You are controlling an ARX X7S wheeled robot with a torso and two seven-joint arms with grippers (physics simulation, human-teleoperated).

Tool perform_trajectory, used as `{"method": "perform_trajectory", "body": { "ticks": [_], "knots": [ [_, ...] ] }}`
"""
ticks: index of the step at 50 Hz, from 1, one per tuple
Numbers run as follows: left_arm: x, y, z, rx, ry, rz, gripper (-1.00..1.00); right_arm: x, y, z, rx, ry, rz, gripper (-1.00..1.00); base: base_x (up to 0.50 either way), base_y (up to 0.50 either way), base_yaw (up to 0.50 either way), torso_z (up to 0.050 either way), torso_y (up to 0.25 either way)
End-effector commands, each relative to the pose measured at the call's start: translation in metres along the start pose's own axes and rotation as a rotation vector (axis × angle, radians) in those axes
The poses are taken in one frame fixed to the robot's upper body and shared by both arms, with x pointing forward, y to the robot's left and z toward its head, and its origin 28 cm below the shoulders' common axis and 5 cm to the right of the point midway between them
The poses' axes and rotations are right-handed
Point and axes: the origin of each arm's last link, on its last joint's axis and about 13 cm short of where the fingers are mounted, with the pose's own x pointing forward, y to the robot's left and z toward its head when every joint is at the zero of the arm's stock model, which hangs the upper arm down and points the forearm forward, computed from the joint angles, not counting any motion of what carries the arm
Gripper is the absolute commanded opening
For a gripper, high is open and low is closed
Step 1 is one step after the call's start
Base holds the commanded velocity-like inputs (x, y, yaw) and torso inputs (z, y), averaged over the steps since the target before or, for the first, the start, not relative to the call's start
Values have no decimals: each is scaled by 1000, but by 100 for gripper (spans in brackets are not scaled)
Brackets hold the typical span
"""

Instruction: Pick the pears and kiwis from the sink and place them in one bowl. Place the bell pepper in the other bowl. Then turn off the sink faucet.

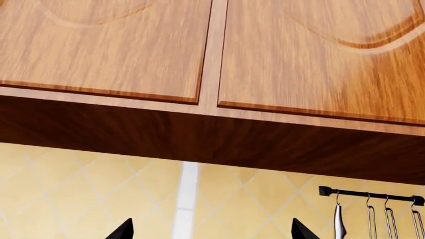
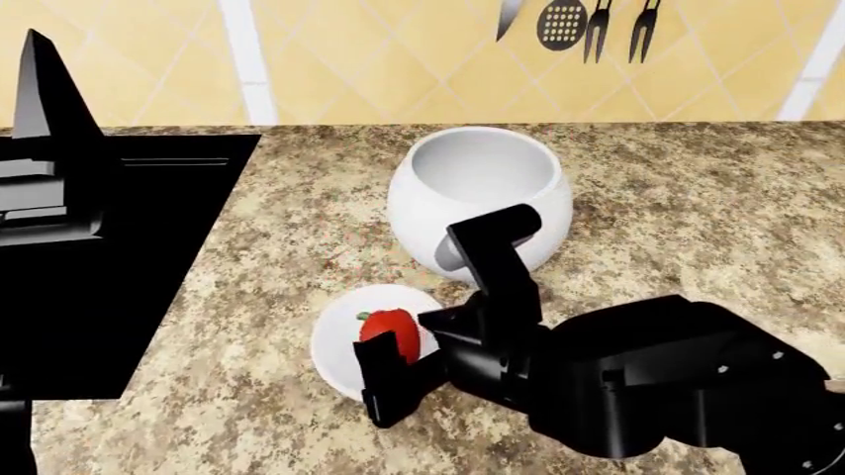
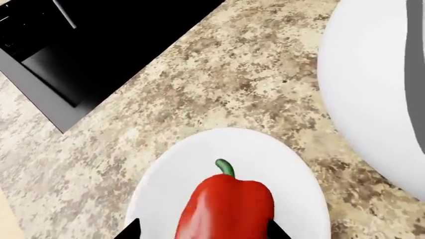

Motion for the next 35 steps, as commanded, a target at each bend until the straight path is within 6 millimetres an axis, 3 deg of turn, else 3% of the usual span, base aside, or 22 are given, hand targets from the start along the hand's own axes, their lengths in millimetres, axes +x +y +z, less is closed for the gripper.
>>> {"method": "perform_trajectory", "body": {
  "ticks": [1, 15, 23, 29, 35],
  "knots": [
    [0, 1, 1, -2, -10, 9, 100, -3, 4, 2, -85, 18, 14, 100, 0, 0, 0, 0, 0],
    [0, 1, 1, -2, -10, 8, 100, -5, 7, 3, -98, 15, 16, 100, 0, 0, 0, 0, 0],
    [-1, 1, 2, -3, -11, 8, 100, -31, 19, 21, -150, -102, -17, 100, 0, 0, 0, 0, 0],
    [0, 0, 1, 0, -12, 5, 100, -47, 24, 26, -266, -319, -86, 100, 0, 0, 0, 0, 0],
    [-1, -1, 1, 6, -14, -1, 100, -54, 25, 12, -405, -638, -188, 100, 0, 0, 0, 0, 0]
  ]
}}
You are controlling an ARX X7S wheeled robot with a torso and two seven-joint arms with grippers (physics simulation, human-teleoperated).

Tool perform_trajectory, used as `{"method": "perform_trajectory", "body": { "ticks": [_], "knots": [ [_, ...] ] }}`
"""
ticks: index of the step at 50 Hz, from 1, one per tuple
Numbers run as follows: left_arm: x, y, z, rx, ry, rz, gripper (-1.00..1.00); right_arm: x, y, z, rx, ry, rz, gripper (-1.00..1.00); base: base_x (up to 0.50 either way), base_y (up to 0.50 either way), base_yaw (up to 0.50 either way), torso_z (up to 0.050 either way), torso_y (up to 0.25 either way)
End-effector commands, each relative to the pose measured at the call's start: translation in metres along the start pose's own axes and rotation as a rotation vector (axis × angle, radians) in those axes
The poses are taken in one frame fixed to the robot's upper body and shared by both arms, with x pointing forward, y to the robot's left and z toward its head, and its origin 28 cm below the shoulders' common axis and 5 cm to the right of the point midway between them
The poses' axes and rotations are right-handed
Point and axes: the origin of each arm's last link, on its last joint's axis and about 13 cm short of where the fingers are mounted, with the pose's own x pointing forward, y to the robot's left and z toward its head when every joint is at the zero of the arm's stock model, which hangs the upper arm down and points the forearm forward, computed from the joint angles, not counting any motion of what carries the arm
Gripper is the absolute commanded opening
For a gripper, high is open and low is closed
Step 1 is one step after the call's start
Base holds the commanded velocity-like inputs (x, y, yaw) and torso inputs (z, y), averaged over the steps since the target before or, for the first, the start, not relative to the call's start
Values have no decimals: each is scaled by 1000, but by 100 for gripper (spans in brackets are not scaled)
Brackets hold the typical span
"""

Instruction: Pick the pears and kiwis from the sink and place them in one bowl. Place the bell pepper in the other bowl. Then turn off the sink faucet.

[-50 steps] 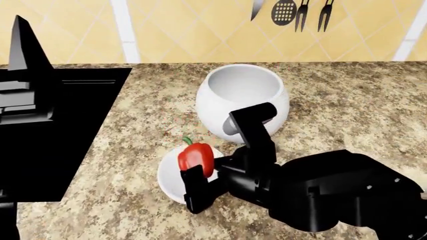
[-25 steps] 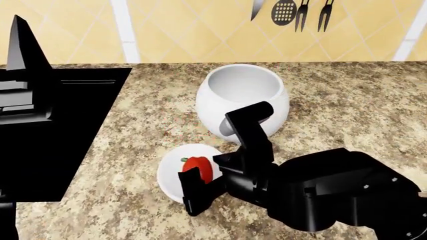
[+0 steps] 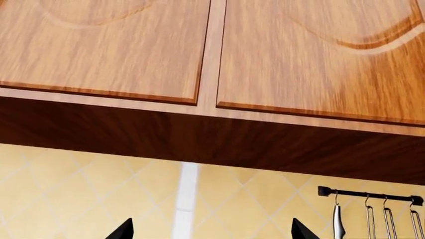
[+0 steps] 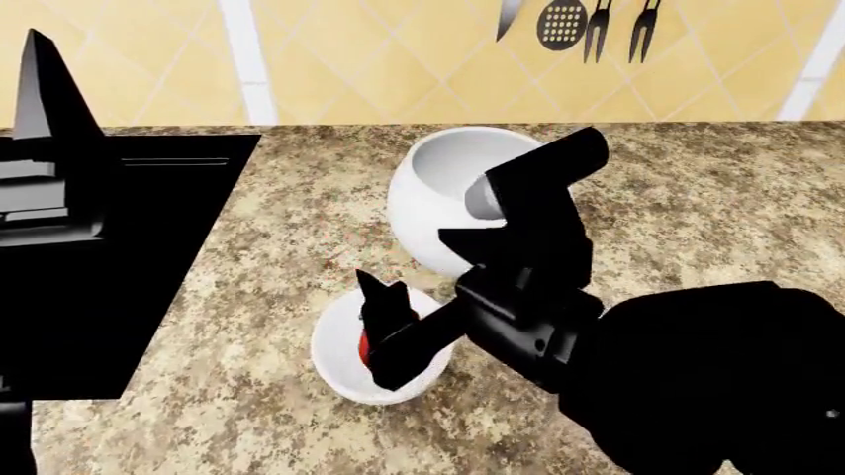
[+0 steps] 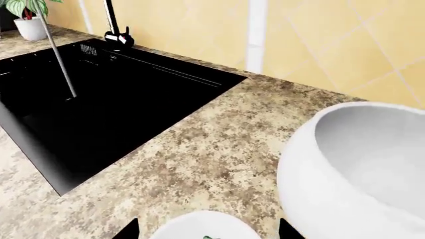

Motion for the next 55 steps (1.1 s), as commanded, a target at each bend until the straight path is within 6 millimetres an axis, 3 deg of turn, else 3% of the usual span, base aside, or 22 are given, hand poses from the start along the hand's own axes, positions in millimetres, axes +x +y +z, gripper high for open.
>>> {"method": "perform_trajectory", "body": {
  "ticks": [1, 12, 25, 55],
  "knots": [
    [-1, -1, 1, 6, -13, 0, 100, -22, 9, -3, -248, -370, -126, 100, 0, 0, 0, 0, 0],
    [-4, -6, 3, 8, -34, -9, 100, -34, 8, -30, -304, -646, -247, 100, -216, 4, 0, 0, 0],
    [-5, -8, 4, 2, -34, -23, 100, -38, 9, -33, -313, -661, -300, 100, -329, 461, 0, 0, 0],
    [-5, -9, 5, -5, -36, -31, 100, -36, 11, -34, -312, -700, -315, 100, -9, 500, 0, 0, 0]
  ]
}}
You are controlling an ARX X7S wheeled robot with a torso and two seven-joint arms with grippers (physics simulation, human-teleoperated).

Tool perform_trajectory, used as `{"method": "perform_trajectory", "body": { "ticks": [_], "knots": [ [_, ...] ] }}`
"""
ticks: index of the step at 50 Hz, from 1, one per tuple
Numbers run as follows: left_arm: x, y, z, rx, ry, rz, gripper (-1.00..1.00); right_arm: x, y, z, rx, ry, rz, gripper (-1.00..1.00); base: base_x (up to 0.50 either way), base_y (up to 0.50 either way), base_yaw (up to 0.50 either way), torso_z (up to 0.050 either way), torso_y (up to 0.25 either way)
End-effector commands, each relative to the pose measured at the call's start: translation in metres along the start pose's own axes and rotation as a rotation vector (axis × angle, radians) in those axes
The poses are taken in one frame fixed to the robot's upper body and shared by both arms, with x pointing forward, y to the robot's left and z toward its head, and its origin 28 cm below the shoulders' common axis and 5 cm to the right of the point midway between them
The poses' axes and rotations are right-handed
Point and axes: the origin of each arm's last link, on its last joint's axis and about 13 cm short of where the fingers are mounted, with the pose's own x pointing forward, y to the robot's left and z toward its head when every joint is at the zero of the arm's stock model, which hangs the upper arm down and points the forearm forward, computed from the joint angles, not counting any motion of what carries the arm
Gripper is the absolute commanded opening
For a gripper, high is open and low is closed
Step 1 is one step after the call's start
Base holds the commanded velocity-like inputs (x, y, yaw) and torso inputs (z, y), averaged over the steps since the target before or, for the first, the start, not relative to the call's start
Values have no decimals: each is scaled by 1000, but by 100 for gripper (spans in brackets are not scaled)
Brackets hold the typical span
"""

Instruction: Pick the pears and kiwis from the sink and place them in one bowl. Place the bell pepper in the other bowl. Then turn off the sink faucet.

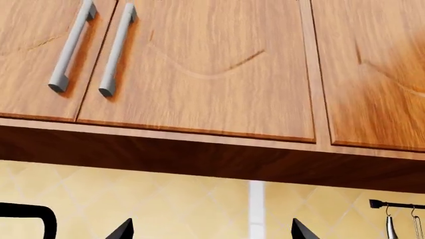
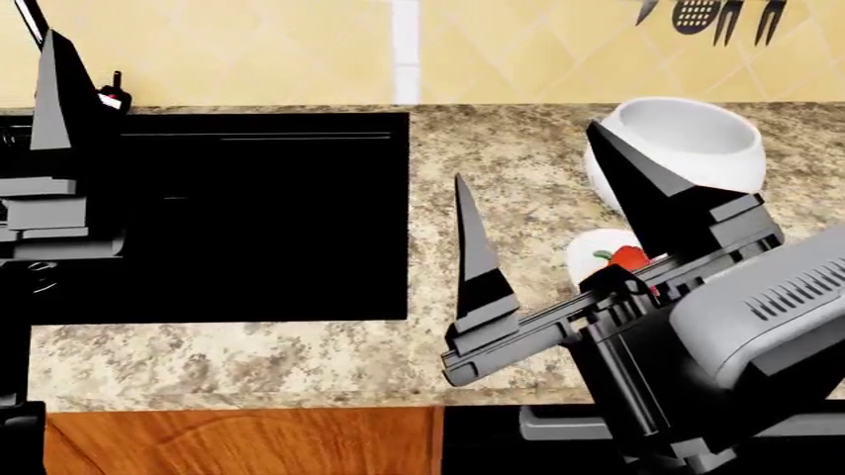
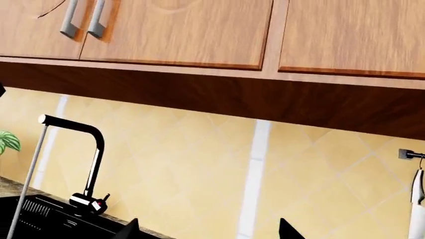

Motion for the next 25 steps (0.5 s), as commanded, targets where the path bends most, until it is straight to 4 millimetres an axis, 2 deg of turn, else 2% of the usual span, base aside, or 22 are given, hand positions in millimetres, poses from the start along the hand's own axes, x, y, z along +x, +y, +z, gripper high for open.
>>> {"method": "perform_trajectory", "body": {
  "ticks": [1, 25],
  "knots": [
    [0, 1, 1, -3, -12, 6, 100, 0, 3, 0, -23, 8, 13, 100, 9, 500, 0, 0, 0],
    [0, 0, 3, -7, -14, 3, 100, 1, 3, 0, -19, 13, 23, 100, 9, 500, 0, 0, 0]
  ]
}}
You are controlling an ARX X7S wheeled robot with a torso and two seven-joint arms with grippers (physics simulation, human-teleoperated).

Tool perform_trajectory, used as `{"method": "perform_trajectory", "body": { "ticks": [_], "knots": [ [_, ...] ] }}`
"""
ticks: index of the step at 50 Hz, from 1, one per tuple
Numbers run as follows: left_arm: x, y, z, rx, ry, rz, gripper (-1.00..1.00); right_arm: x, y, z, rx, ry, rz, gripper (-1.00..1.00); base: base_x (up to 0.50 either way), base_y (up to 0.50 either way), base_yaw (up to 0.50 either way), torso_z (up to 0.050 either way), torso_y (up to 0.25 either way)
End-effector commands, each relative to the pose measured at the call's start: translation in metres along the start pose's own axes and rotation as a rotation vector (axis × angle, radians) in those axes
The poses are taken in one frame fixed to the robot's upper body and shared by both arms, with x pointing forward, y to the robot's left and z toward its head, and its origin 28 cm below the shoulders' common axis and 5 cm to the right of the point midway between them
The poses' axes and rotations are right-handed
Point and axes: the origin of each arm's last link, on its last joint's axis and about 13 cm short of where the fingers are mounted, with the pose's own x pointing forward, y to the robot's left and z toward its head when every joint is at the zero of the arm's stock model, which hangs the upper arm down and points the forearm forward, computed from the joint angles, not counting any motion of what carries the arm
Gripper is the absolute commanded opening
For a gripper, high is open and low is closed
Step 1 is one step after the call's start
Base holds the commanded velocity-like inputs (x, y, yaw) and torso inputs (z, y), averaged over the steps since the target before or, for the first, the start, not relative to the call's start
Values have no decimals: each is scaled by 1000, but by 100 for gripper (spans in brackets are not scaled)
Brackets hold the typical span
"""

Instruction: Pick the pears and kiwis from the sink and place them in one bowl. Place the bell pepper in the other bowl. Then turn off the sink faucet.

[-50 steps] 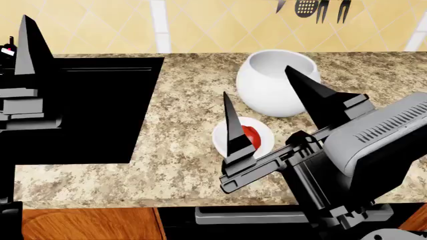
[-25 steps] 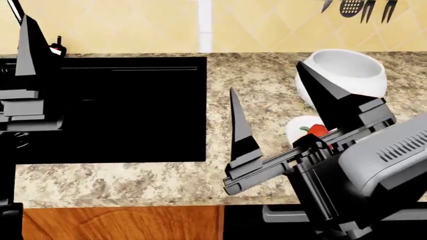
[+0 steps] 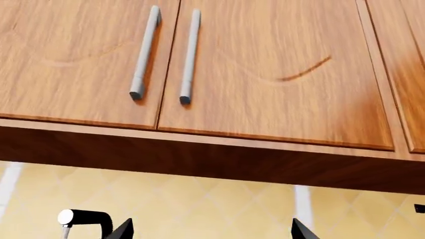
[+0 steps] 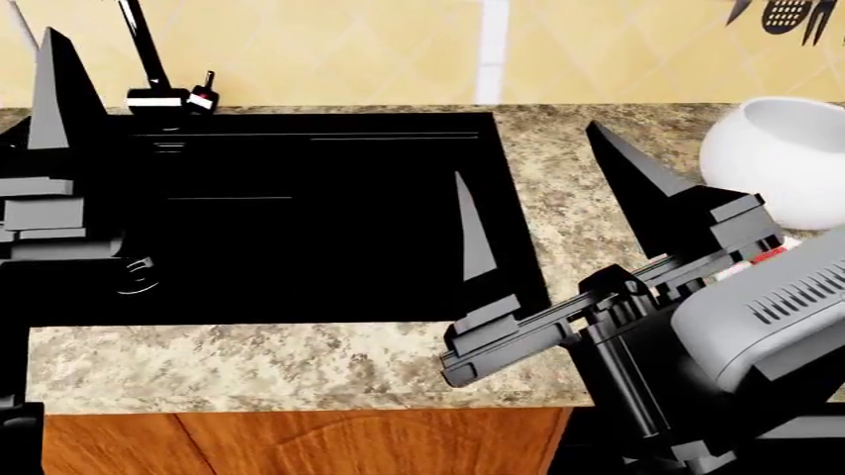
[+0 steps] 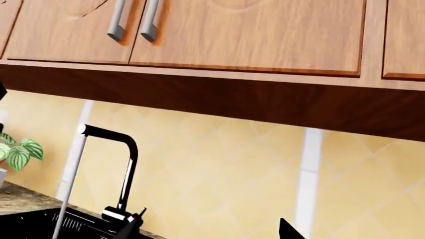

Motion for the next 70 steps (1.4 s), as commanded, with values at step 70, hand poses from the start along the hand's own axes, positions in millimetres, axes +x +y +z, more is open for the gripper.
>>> {"method": "perform_trajectory", "body": {
  "ticks": [70],
  "knots": [
    [81, -10, -69, -15, 394, 40, 100, 93, -44, -40, 136, 231, 3, 100, 12, 419, 0, 0, 0]
  ]
}}
